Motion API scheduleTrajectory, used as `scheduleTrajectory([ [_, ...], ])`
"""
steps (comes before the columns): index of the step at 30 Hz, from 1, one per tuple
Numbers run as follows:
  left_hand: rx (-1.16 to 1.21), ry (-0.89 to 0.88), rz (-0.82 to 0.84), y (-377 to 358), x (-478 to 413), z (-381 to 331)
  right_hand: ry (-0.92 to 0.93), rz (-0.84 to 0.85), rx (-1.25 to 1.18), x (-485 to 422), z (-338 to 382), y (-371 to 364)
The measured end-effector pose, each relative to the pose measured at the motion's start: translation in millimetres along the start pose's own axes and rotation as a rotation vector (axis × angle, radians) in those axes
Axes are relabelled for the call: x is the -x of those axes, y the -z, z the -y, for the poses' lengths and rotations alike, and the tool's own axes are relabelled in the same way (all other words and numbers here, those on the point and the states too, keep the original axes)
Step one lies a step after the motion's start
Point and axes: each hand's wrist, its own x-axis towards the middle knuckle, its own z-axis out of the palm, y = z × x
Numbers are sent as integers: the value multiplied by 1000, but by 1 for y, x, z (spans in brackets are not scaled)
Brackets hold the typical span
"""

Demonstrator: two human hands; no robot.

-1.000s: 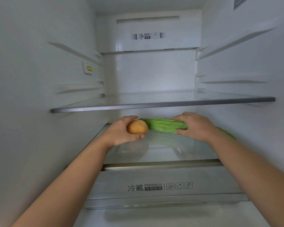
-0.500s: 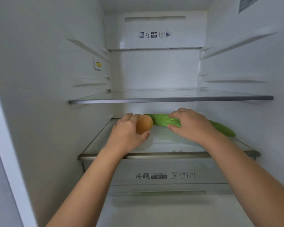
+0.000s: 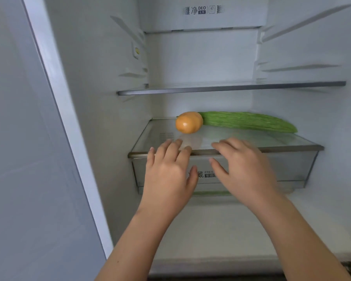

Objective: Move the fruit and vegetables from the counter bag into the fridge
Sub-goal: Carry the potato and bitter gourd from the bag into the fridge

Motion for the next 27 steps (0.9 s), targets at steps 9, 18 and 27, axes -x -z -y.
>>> scheduleTrajectory([
  [9,-112,160,-1,47,87,-22,132,25,-167,58,44,15],
  [18,-338,449,2,111,184,-49,333,95,-433,111,104,25],
  [27,-639,718,-22,221,274,-64,622,128,-771,157,221,63],
])
